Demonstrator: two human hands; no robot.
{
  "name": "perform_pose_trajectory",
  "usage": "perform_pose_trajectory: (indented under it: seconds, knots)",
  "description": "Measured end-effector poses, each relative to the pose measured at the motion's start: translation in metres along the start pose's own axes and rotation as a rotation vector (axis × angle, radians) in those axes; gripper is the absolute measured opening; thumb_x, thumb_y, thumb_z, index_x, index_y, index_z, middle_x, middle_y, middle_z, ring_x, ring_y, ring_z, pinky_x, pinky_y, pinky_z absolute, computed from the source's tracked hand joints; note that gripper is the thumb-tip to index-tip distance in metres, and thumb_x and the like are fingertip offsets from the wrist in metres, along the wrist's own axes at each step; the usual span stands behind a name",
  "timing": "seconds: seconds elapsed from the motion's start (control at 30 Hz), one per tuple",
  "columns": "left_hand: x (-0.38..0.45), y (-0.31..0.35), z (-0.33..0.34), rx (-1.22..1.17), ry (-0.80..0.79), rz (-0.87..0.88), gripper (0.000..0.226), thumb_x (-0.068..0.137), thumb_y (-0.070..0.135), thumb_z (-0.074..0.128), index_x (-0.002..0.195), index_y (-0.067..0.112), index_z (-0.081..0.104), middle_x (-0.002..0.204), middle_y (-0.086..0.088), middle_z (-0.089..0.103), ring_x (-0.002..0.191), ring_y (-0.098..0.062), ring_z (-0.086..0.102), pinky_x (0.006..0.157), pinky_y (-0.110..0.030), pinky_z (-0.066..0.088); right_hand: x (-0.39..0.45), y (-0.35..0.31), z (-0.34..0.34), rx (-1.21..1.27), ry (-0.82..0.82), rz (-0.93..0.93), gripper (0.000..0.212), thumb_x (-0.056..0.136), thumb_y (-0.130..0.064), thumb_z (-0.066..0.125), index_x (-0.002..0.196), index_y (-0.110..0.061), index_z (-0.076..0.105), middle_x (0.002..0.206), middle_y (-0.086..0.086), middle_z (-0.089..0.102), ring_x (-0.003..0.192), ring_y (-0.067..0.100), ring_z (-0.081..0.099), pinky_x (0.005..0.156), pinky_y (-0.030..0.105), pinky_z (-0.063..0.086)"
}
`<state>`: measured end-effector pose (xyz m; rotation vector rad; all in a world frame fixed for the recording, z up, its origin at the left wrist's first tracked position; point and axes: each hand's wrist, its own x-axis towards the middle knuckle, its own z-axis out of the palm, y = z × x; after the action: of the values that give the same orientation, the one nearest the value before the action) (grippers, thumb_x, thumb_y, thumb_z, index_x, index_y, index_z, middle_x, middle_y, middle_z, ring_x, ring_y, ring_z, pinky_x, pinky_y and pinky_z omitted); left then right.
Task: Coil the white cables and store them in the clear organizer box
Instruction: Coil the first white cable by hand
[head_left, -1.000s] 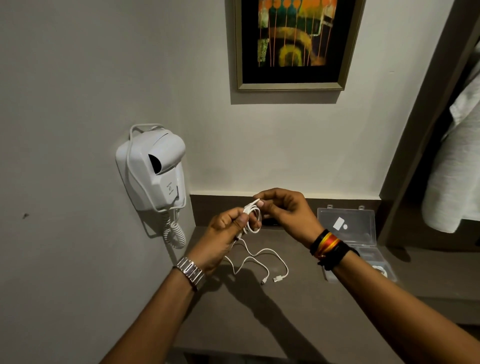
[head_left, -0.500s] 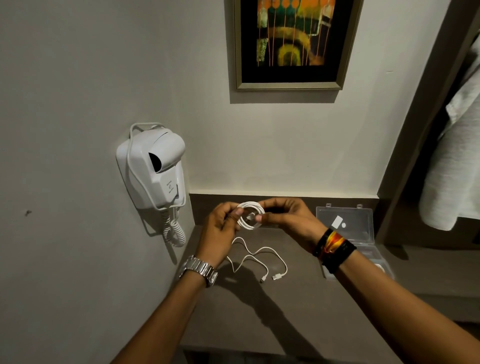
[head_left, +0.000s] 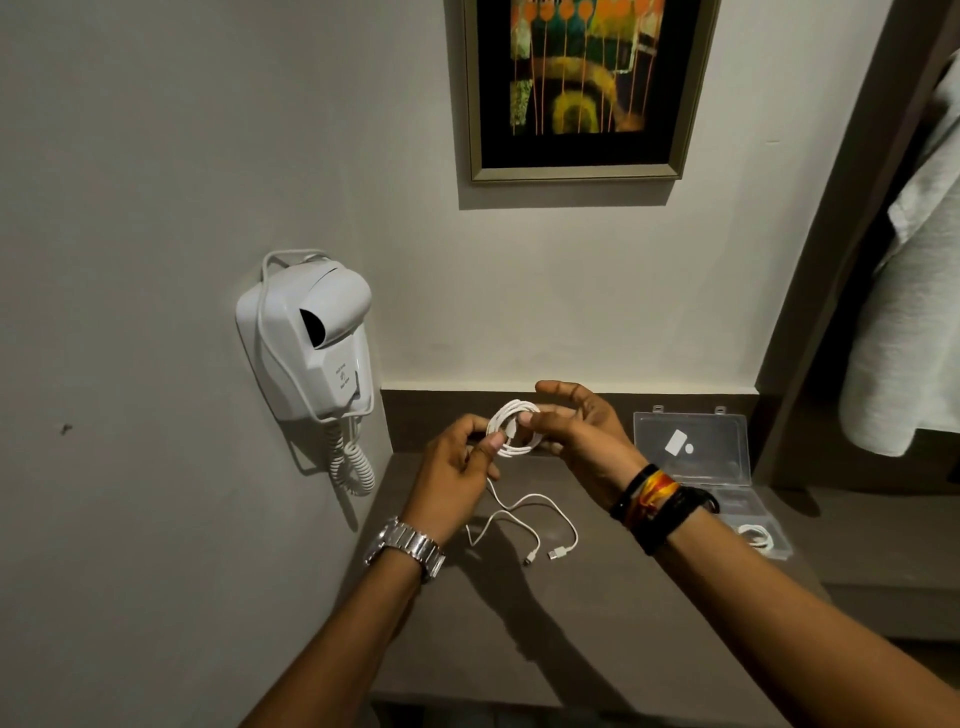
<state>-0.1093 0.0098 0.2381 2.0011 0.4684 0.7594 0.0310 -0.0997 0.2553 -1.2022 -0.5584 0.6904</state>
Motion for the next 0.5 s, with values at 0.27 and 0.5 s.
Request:
perform_pose_trajectory:
  seconds: [0.27,0.5]
  knots:
    - [0.008,-0.001,0.001,-0.081,-0.038,-0.200,0.021,0.102,0.022,0.053,0.104,0.003,0.062,0.089,-0.015,0.072,0.066,-0.019,0.068,0.053,-0.026,0.046,0.001,0.011,0.016,-0.056,0.077,-0.093,0.041,0.088,0.003,0.073,0.124,-0.011,0.057,0.086,0.008,0.074,0.084,0.026,0.068,0.086,0.046,0.052]
    - [0.017,0.004,-0.008,0.075,-0.170,-0.242,0.019,0.102,0.018,0.050,0.094,0.004,0.061,0.087,-0.013,0.067,0.061,-0.019,0.059,0.046,-0.013,0.043,0.007,0.018,0.021,-0.030,0.097,-0.018,0.046,0.091,0.005,0.068,0.132,-0.010,0.052,0.092,0.012,0.073,0.079,0.021,0.068,0.077,0.037,0.054]
